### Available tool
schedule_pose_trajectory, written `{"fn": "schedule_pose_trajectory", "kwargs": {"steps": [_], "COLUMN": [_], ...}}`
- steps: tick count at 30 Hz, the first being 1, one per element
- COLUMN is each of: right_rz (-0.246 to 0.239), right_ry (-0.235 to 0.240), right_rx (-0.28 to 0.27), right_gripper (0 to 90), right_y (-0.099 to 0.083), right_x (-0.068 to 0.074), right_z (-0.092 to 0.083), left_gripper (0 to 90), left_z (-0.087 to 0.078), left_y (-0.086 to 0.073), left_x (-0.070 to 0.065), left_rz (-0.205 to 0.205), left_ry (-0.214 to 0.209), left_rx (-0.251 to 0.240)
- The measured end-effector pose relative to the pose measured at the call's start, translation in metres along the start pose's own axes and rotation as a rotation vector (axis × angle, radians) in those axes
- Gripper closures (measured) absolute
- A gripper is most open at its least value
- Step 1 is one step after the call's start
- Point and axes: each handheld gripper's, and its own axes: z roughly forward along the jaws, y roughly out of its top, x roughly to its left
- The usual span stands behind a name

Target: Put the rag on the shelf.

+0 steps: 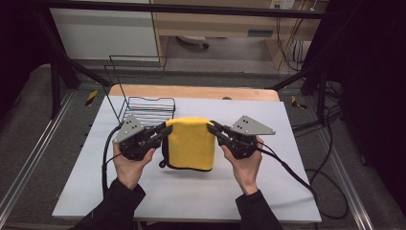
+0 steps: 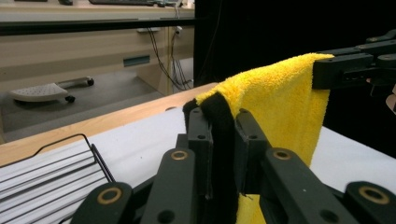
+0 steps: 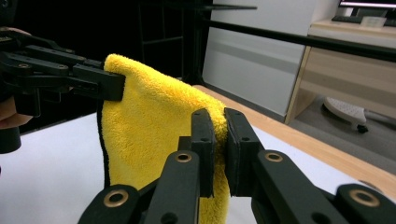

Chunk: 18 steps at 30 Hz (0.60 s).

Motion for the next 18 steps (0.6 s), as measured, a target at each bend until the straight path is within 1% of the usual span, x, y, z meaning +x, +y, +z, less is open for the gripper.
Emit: {"fn": "schedule_pose_trajectory", "kwargs": {"steps": [2, 8, 13, 18], "right_rz": [-0.003, -0.003, -0.006, -0.009], "right_ry": [-0.002, -0.004, -0.012, -0.012], "right_rx": [-0.018, -0.039, -0.059, -0.079], "right_gripper": [83.5, 83.5, 83.6, 83.5], "right_y": [0.004, 0.011, 0.019, 0.028], "right_x": [0.001, 0.003, 0.005, 0.007], "right_z": [0.001, 0.004, 0.01, 0.017], "left_gripper": [79.0, 79.0, 79.0, 79.0], "left_z": [-0.001, -0.005, -0.007, -0.01], "left_y": [0.002, 0.009, 0.015, 0.021], "left_x": [0.001, 0.005, 0.011, 0.019], "left_rz": [0.011, 0.029, 0.017, 0.01], "left_ry": [0.006, 0.021, 0.028, 0.046], "left_rx": [-0.014, -0.037, -0.055, -0.078]}}
